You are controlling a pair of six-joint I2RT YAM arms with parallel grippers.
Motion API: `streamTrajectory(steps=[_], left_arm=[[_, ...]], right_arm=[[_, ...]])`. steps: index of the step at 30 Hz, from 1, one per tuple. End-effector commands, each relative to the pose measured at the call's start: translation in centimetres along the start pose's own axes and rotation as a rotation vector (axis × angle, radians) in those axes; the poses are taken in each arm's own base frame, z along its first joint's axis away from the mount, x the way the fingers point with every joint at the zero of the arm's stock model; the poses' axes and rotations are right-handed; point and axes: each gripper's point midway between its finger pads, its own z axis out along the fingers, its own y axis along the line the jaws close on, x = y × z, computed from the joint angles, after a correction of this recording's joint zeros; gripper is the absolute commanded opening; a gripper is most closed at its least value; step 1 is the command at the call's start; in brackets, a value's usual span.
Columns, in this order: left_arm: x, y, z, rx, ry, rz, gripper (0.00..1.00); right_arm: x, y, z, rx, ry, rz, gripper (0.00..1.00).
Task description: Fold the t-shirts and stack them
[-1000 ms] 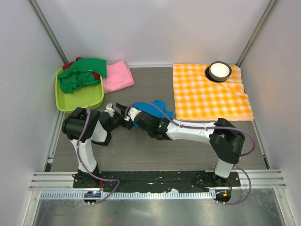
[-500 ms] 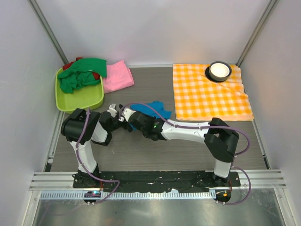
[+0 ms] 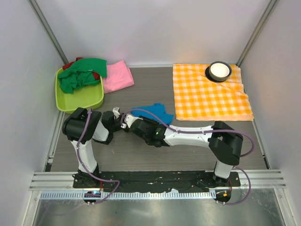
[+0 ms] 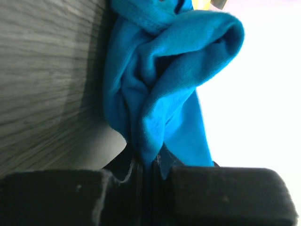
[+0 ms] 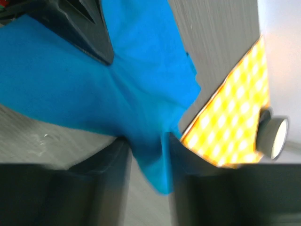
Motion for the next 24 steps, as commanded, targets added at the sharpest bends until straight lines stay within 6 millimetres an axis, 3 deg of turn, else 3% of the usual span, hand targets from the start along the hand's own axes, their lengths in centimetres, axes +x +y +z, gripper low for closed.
streamTrajectory(steps=[1, 2, 3, 4, 5, 6, 7, 8, 9, 13, 14, 16, 17, 18, 19, 20, 22, 23, 24], left_arm=[[-0.6, -0.6, 0.5, -0.051, -0.006, 0.048, 0.00], [-0.7, -0.7, 0.5, -0.064, -0.007, 0.060, 0.00], [-1.4, -1.8, 0.9, -0.058, -0.021, 0.097, 0.00], [-1.4, -1.0, 0.9, -0.114, -0.018, 0.107, 0.00], [-2.1, -3.1, 1.2, -0.085, -0.030, 0.158, 0.00], [-2.5, -3.7, 1.4, -0.093, -0.038, 0.186, 0.00], [-2.6, -3.1, 1.4, -0.145, -0.029, 0.199, 0.00], [-3.2, -5.1, 1.9, -0.118, -0.038, 0.240, 0.00], [-3.5, -5.8, 2.1, -0.117, -0.037, 0.258, 0.00], [-5.0, -6.7, 3.1, -0.151, -0.049, 0.307, 0.00], [-5.6, -8.3, 3.7, -0.128, -0.051, 0.337, 0.00], [-6.3, -8.1, 4.8, -0.141, -0.038, 0.328, 0.00], [-7.1, -9.9, 5.5, -0.114, -0.050, 0.355, 0.00], [-7.5, -9.2, 5.9, -0.154, -0.040, 0.354, 0.00], [-8.0, -9.7, 6.4, -0.155, -0.043, 0.374, 0.00], [-8.7, -11.8, 6.9, -0.123, -0.057, 0.411, 0.00], [-9.6, -11.6, 7.8, -0.162, -0.052, 0.431, 0.00], [-10.4, -14.0, 8.3, -0.134, -0.066, 0.468, 0.00], [-10.8, -13.9, 8.6, -0.157, -0.062, 0.485, 0.00]], right_arm=[[-1.4, -4.3, -4.1, 0.130, -0.078, 0.170, 0.78], [-1.2, -4.1, -4.4, 0.126, -0.077, 0.204, 0.97], [-0.8, -4.5, -4.9, 0.135, -0.076, 0.227, 0.97], [-0.5, -4.7, -5.2, 0.150, -0.068, 0.245, 0.97], [0.2, -4.6, -5.3, 0.160, -0.058, 0.288, 0.97], [0.3, -5.4, -6.0, 0.182, -0.074, 0.328, 0.97], [0.7, -5.6, -6.2, 0.192, -0.076, 0.357, 0.97], [1.2, -5.4, -6.4, 0.189, -0.077, 0.399, 0.98], [1.5, -5.7, -6.7, 0.207, -0.085, 0.439, 0.98], [2.6, -6.2, -7.4, 0.245, -0.072, 0.563, 0.98], [2.8, -6.0, -7.4, 0.243, -0.065, 0.574, 0.98], [3.4, -5.8, -7.3, 0.262, -0.048, 0.628, 0.98], [3.7, -5.3, -7.0, 0.255, -0.037, 0.632, 0.98], [4.1, -5.0, -6.9, 0.256, -0.028, 0.645, 0.99], [4.2, -4.6, -6.8, 0.252, -0.027, 0.685, 0.99], [4.7, -3.7, -6.4, 0.225, -0.016, 0.684, 0.99], [5.1, -2.8, -6.1, 0.209, -0.004, 0.715, 0.99], [5.4, -1.9, -5.8, 0.177, 0.009, 0.711, 0.99], [5.5, -1.6, -5.7, 0.173, 0.009, 0.727, 0.99]])
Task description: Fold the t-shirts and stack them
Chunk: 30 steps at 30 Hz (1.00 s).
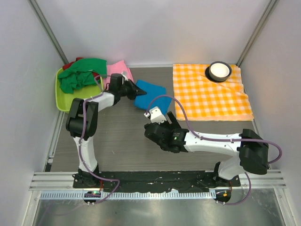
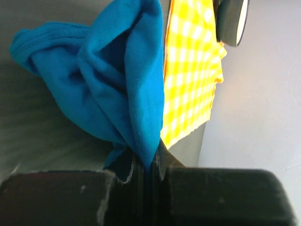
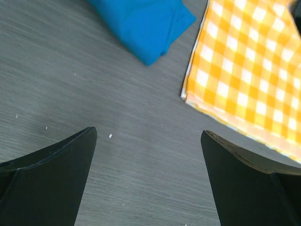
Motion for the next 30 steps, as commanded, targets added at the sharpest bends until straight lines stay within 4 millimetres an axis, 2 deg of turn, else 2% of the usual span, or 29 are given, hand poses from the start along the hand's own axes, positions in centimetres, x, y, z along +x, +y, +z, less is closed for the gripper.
streamTrajectory(steps=[1, 2, 3, 4, 5, 6, 7, 9, 10, 11, 12, 13, 14, 15, 16, 18, 19, 24, 27, 28, 30], left_arm=[[-3.3, -2.1, 1.3, -0.015, -0.016, 0.114, 0.00], [-4.9, -4.2, 1.5, 0.018, -0.036, 0.148, 0.00], [-5.2, -4.2, 1.8, 0.001, -0.026, 0.145, 0.00], [-5.4, -3.1, 2.9, -0.024, -0.005, 0.155, 0.00], [-7.3, -5.9, 3.0, 0.015, -0.031, 0.201, 0.00], [-7.5, -5.8, 3.1, -0.014, -0.015, 0.194, 0.00], [-9.4, -8.0, 3.0, 0.015, -0.050, 0.247, 0.00], [-10.3, -6.7, 3.9, -0.024, -0.033, 0.233, 0.00], [-12.2, -8.0, 3.3, -0.004, -0.073, 0.246, 0.00], [-13.0, -7.1, 3.7, -0.017, -0.077, 0.233, 0.00], [-13.7, -6.9, 3.5, -0.023, -0.084, 0.225, 0.00], [-15.7, -7.7, 2.6, -0.008, -0.126, 0.228, 0.00], [-16.2, -6.6, 3.0, -0.024, -0.122, 0.214, 0.00], [-17.0, -6.4, 2.8, -0.027, -0.132, 0.211, 0.00], [-18.6, -7.1, 1.9, -0.010, -0.161, 0.219, 0.00], [-19.4, -5.7, 2.1, -0.024, -0.157, 0.196, 0.00], [-20.5, -5.6, 1.4, -0.024, -0.178, 0.198, 0.00], [-22.8, -4.0, 0.1, -0.014, -0.209, 0.193, 0.00], [-24.5, -3.3, -1.4, -0.007, -0.235, 0.190, 0.00], [-24.5, -3.5, -1.6, -0.002, -0.229, 0.190, 0.00], [-26.3, -2.2, -3.7, -0.012, -0.258, 0.179, 0.00]], right_arm=[[1.8, 1.4, 0.3, -0.025, 0.037, 0.126, 0.99], [2.4, 1.9, 0.3, -0.049, 0.052, 0.142, 0.99], [2.4, 2.2, 0.3, -0.055, 0.049, 0.164, 0.99], [2.4, 2.4, 0.3, -0.068, 0.050, 0.177, 0.99], [2.8, 2.9, 0.3, -0.094, 0.056, 0.174, 0.99], [2.7, 3.0, 0.3, -0.094, 0.049, 0.192, 0.99], [2.8, 3.1, 0.3, -0.100, 0.051, 0.197, 1.00], [3.1, 3.4, 0.3, -0.111, 0.056, 0.204, 1.00], [3.1, 3.4, 0.3, -0.116, 0.057, 0.210, 1.00], [3.4, 3.5, 0.3, -0.125, 0.060, 0.211, 1.00], [3.4, 3.8, 0.3, -0.135, 0.058, 0.221, 1.00], [3.4, 3.8, 0.2, -0.142, 0.054, 0.229, 1.00], [3.5, 4.0, 0.2, -0.154, 0.053, 0.234, 1.00], [3.5, 4.3, 0.2, -0.172, 0.055, 0.235, 1.00], [3.7, 4.4, 0.2, -0.172, 0.056, 0.228, 1.00], [3.9, 4.5, 0.4, -0.172, 0.058, 0.215, 1.00], [3.9, 4.5, 0.4, -0.170, 0.058, 0.214, 1.00], [4.1, 5.2, 0.4, -0.204, 0.058, 0.226, 1.00], [4.3, 5.3, 0.5, -0.206, 0.063, 0.220, 1.00], [4.3, 5.4, 0.5, -0.206, 0.064, 0.219, 1.00], [4.4, 5.5, 0.6, -0.206, 0.068, 0.218, 1.00]])
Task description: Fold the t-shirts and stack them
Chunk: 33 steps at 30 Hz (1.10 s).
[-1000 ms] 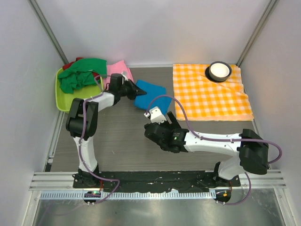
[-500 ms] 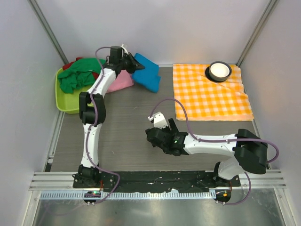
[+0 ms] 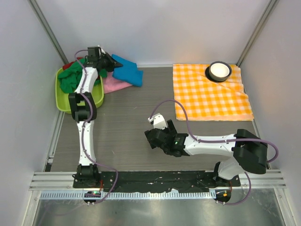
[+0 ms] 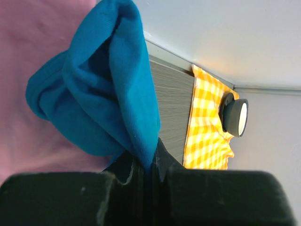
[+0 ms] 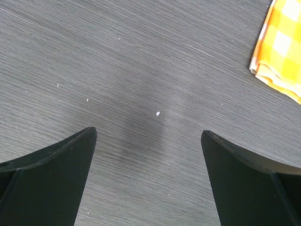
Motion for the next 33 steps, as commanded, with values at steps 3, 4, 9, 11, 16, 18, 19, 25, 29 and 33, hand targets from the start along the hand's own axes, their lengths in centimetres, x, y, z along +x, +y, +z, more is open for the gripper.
streamTrajectory(steps=[3, 4, 9, 11, 16, 18, 19, 25, 29, 33], left_arm=[[-4.7, -1.1, -4.8, 0.064, -0.061, 0.078, 0.00], [-5.3, -1.4, -5.6, 0.066, -0.077, 0.096, 0.00], [-6.4, 1.4, -7.4, 0.023, -0.095, 0.066, 0.00], [-6.5, 2.0, -8.0, -0.021, -0.112, 0.082, 0.00], [-7.0, 6.1, -8.7, -0.103, -0.199, -0.052, 0.00], [-7.0, 7.5, -8.9, -0.149, -0.216, -0.078, 0.00], [-6.8, 8.1, -8.9, -0.166, -0.215, -0.083, 0.00], [-6.3, 10.6, -9.1, -0.277, -0.230, -0.130, 0.99], [-6.5, 11.1, -10.5, -0.354, -0.264, -0.138, 1.00], [-6.6, 11.5, -12.4, -0.447, -0.287, -0.114, 1.00]], right_arm=[[-1.1, 0.8, -0.1, -0.024, -0.039, 0.047, 1.00], [-1.2, 0.8, -0.1, -0.024, -0.042, 0.051, 1.00], [-1.5, 1.2, -0.3, -0.040, -0.045, 0.054, 1.00], [-1.4, 1.2, -0.2, -0.040, -0.043, 0.051, 1.00], [-1.3, 1.5, -0.3, -0.049, -0.041, 0.045, 0.99], [-1.3, 1.5, -0.4, -0.053, -0.040, 0.048, 1.00], [-1.2, 1.5, -0.5, -0.054, -0.040, 0.046, 1.00], [-1.1, 1.5, -0.8, -0.053, -0.038, 0.042, 1.00], [-1.1, 1.5, -0.8, -0.050, -0.039, 0.036, 1.00], [-1.4, 1.5, -0.9, -0.048, -0.045, 0.039, 1.00]])
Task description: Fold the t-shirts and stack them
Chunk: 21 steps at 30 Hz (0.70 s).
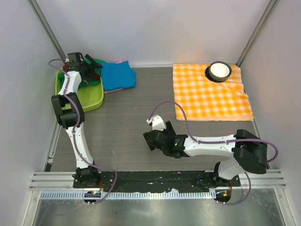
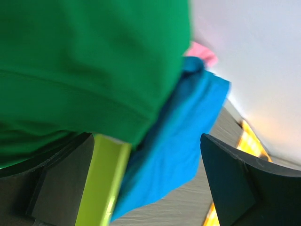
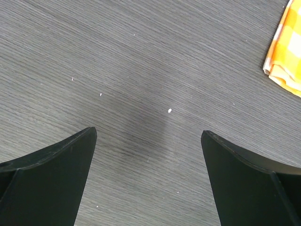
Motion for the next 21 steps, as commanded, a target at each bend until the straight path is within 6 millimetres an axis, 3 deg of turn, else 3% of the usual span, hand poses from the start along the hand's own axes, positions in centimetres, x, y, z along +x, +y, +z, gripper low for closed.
streamTrajectory(steps=[1, 7, 8, 10, 11, 13, 14, 15, 16, 17, 18, 19, 21], left_arm=[[-1.4, 3.1, -2.6, -0.167, -0.057, 0.010, 1.00], [1.9, 5.3, -4.0, -0.234, -0.011, -0.038, 1.00], [3.4, 6.3, -4.0, -0.266, 0.008, -0.053, 1.00], [4.0, 6.0, -5.6, -0.290, -0.008, -0.059, 1.00], [5.9, 7.0, -5.9, -0.323, 0.006, -0.089, 1.00], [6.0, 5.1, -8.0, -0.271, -0.041, -0.102, 1.00], [7.7, 6.7, -8.5, -0.310, -0.036, -0.119, 1.00], [6.7, 4.8, -10.4, -0.259, -0.104, -0.126, 1.00], [8.4, 5.7, -10.9, -0.281, -0.087, -0.124, 1.00], [8.2, 5.9, -11.9, -0.296, -0.126, -0.118, 1.00], [7.0, 4.8, -14.1, -0.278, -0.211, -0.101, 1.00], [8.4, 5.9, -14.7, -0.300, -0.205, -0.098, 1.00], [8.2, 5.9, -16.5, -0.295, -0.265, -0.096, 1.00]], right_arm=[[-1.7, 0.3, -0.6, -0.002, -0.049, 0.043, 1.00], [-3.8, -0.5, -1.2, 0.048, -0.095, 0.037, 1.00], [-4.2, -0.7, -1.1, 0.061, -0.101, 0.034, 1.00], [-6.2, -1.1, -1.2, 0.075, -0.122, 0.066, 1.00], [-6.8, -1.2, -1.1, 0.078, -0.128, 0.077, 1.00], [-8.7, -0.6, -1.0, 0.044, -0.148, 0.121, 1.00], [-9.0, -1.2, 0.0, 0.057, -0.134, 0.136, 1.00], [-10.3, -1.0, 0.1, 0.046, -0.146, 0.160, 1.00], [-10.6, -0.8, 0.5, 0.023, -0.135, 0.165, 1.00], [-10.7, -1.0, 1.1, 0.031, -0.125, 0.166, 1.00], [-11.4, -0.9, 1.2, 0.031, -0.136, 0.172, 1.00], [-11.7, -0.9, 1.3, 0.035, -0.141, 0.165, 1.00], [-12.1, -0.7, 1.7, 0.030, -0.150, 0.156, 1.00]])
